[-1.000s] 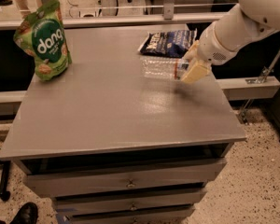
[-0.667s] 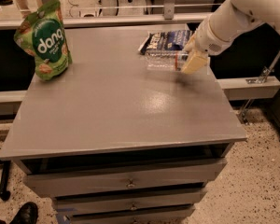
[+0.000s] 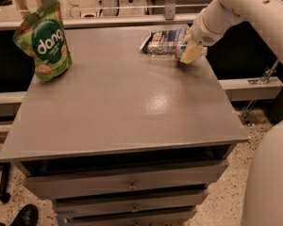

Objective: Move water bottle near blue chip bag

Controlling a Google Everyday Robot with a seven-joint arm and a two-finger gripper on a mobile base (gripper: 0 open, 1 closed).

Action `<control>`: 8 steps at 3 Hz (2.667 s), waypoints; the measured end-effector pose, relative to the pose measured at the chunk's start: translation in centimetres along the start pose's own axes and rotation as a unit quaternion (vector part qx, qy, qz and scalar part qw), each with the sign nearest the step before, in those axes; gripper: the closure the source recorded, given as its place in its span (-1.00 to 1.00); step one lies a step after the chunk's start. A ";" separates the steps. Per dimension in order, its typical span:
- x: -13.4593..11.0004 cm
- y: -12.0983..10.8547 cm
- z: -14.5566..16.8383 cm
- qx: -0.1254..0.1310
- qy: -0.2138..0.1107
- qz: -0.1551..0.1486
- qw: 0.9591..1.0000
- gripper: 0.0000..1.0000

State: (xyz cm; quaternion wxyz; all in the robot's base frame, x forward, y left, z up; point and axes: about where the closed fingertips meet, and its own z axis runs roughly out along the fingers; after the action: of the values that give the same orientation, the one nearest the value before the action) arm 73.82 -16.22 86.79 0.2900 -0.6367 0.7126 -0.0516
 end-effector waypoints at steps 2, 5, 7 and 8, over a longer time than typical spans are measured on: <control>-0.7 -2.5 1.7 0.035 0.000 -0.004 0.999 0.27; -0.4 -1.1 1.4 0.035 -0.009 -0.004 0.999 -1.00; -0.2 -0.6 0.5 0.041 -0.010 -0.003 0.999 -1.00; 0.8 -0.9 -2.1 0.064 -0.016 0.010 0.998 -1.00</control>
Offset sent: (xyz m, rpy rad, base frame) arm 0.0367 0.0047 0.0060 -0.0076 -0.1032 -0.0273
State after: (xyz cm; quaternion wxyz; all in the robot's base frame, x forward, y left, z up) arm 73.57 -17.77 88.67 0.3421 -0.6106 0.7092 -0.0843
